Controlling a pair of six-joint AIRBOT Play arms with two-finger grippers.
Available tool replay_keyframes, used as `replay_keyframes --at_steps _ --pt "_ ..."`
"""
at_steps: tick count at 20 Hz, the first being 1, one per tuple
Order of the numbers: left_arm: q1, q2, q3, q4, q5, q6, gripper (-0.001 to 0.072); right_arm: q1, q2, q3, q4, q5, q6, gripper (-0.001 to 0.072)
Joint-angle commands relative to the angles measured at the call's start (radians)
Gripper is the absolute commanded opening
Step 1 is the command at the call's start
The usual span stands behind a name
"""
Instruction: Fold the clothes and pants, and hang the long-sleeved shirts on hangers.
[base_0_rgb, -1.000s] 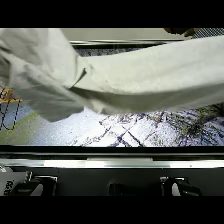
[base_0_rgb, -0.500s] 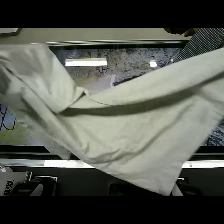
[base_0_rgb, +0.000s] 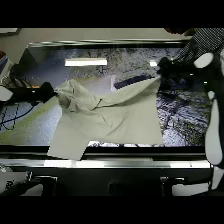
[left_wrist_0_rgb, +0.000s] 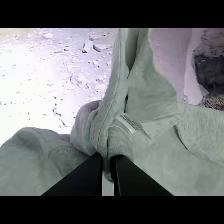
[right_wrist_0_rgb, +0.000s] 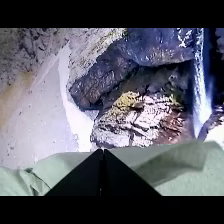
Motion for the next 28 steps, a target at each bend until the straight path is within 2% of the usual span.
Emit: replay_keyframes --at_steps 1,2,3,4,5,6,7,8,9,12,15,17,19,21,23,28 --pt "0.0 -0.202 -0.022 -0.097 0.145 0.015 0.0021 0.035 -0.167 0.001 0.024 -0.137 0.046 0.0031" --pt "0.0 -0.241 -0.021 -0.135 0.145 0.044 0.0022 0.037 -0.185 0.001 0.025 -0.13 0.046 0.0034" --pt "0.001 -0.268 -0.018 -0.16 0.137 0.068 0.0024 0.037 -0.195 0.001 0.025 -0.12 0.047 0.0087" --pt "0.0 -0.284 -0.015 -0.18 0.133 0.088 0.0056 0.037 -0.197 0.001 0.025 -0.11 0.046 0.0167" --pt "0.001 -0.285 -0.015 -0.185 0.132 0.108 0.014 0.036 -0.192 0.002 0.025 -0.091 0.045 0.0271" --pt "0.006 -0.278 -0.01 -0.184 0.122 0.125 0.029 0.032 -0.18 0.003 0.021 -0.059 0.037 0.0407" --pt "0.021 -0.27 0.004 -0.184 0.09 0.144 0.0426 0.019 -0.16 0.003 0.022 0.001 0.005 0.0511" --pt "0.049 -0.256 0.024 -0.184 0.049 0.157 0.0507 -0.008 -0.132 0.003 0.024 0.073 -0.048 0.0547" --pt "0.084 -0.24 0.044 -0.183 0.009 0.164 0.0529 -0.042 -0.099 0.003 0.026 0.143 -0.108 0.056" --pt "0.228 -0.161 0.077 -0.183 -0.15 0.249 0.0529 -0.172 0.025 0.002 0.029 0.367 -0.284 0.0556" --pt "0.365 -0.067 0.063 -0.153 -0.334 0.351 0.0528 -0.304 0.172 -0.116 0.007 0.488 -0.435 0.054" --pt "0.454 0.018 -0.008 -0.163 -0.342 0.34 0.0526 -0.385 0.294 -0.299 0.002 0.441 -0.46 0.0522" --pt "0.506 0.095 -0.098 -0.164 -0.335 0.342 0.0526 -0.423 0.404 -0.509 -0.048 0.423 -0.471 0.0419" --pt "0.526 0.135 -0.169 -0.162 -0.335 0.342 0.0526 -0.43 0.488 -0.727 -0.071 0.399 -0.449 0.0416" --pt "0.523 0.138 -0.206 -0.162 -0.34 0.342 0.0526 -0.429 0.507 -0.876 -0.019 0.367 -0.444 0.0416" --pt "0.523 0.13 -0.215 -0.162 -0.355 0.342 0.0526 -0.429 0.454 -1.044 0.005 0.286 -0.488 0.0425"
